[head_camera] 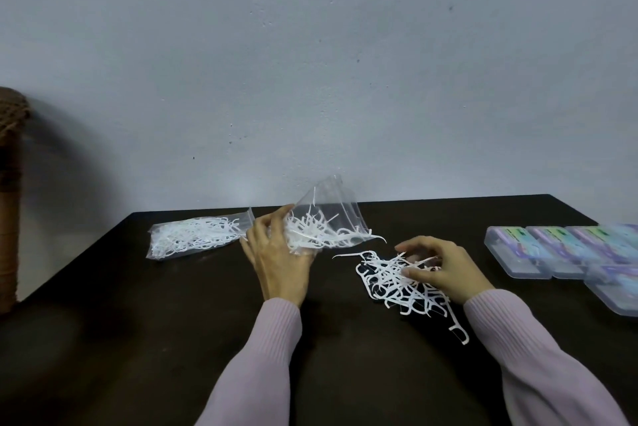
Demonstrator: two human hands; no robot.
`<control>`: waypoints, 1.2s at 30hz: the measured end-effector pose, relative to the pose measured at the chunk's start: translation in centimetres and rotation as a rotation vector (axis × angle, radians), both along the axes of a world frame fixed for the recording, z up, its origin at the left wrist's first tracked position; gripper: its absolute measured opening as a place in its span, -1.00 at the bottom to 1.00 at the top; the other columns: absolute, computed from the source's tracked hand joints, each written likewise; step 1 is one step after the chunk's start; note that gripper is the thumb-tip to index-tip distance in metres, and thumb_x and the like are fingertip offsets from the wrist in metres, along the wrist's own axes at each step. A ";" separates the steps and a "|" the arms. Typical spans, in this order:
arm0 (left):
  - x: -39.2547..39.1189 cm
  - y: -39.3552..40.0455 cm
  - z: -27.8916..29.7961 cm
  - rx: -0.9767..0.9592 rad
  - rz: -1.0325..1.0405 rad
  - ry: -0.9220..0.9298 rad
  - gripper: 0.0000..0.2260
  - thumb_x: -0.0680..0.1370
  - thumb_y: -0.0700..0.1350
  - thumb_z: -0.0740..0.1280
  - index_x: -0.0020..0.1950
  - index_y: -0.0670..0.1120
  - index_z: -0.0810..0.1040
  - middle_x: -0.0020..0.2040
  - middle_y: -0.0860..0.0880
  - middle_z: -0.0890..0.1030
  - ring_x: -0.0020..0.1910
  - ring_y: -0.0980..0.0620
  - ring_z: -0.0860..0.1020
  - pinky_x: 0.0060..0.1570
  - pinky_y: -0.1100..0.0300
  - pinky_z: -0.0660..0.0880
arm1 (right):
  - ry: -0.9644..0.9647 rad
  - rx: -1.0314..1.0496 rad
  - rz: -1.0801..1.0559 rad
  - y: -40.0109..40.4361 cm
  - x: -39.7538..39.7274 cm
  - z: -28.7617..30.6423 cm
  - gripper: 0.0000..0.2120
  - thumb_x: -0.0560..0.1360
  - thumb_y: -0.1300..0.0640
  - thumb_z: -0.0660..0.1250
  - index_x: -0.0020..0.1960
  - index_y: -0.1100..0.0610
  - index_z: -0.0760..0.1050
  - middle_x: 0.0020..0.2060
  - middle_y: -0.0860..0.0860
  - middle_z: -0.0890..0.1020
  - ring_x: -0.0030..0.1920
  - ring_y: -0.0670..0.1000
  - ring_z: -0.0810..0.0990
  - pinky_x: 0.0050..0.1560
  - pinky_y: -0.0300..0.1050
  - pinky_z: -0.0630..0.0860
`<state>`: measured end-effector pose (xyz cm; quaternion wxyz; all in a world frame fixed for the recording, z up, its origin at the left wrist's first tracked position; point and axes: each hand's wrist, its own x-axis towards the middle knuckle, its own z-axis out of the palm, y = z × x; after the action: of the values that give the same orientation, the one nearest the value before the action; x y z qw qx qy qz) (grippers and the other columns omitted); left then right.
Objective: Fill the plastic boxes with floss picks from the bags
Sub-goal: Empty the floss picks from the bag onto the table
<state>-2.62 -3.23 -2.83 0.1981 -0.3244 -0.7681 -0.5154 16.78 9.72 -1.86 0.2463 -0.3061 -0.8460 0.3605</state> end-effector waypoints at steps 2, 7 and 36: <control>0.1 0.0 0.0 0.007 -0.015 0.000 -0.30 0.20 -0.20 0.60 0.30 -0.05 0.46 0.18 -0.08 0.42 0.21 0.01 0.28 0.36 -0.22 0.19 | 0.052 0.007 -0.016 0.1 0.0 -0.1 -0.77 0.39 0.18 0.44 -0.03 -0.09 0.55 -0.06 -0.18 0.57 0.00 -0.19 0.53 0.06 -0.22 0.43; 0.5 0.0 -0.1 -0.005 -0.054 0.003 -0.32 0.22 -0.15 0.60 0.30 -0.05 0.45 0.23 -0.10 0.42 0.23 0.12 0.20 0.41 -0.21 0.12 | 0.270 -0.067 -0.004 0.4 -0.1 0.0 -0.83 0.50 0.21 0.30 -0.07 -0.03 0.61 0.04 -0.18 0.61 0.11 -0.16 0.53 0.17 -0.13 0.40; 1.3 0.9 -1.6 -0.230 -0.243 0.384 -0.23 0.20 0.39 0.24 0.32 0.09 0.24 0.14 -0.09 0.42 0.24 -0.01 0.28 0.37 -0.30 0.05 | 0.177 -0.447 0.218 -0.9 -0.9 0.2 -0.74 0.51 0.29 0.25 0.16 0.09 0.48 -0.08 0.01 0.59 -0.30 -0.12 0.55 -0.31 -0.31 0.48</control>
<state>-1.34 -2.36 -4.41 0.2390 -0.5267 -0.7252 -0.3736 15.85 8.84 -1.66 0.2055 -0.2269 -0.7486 0.5881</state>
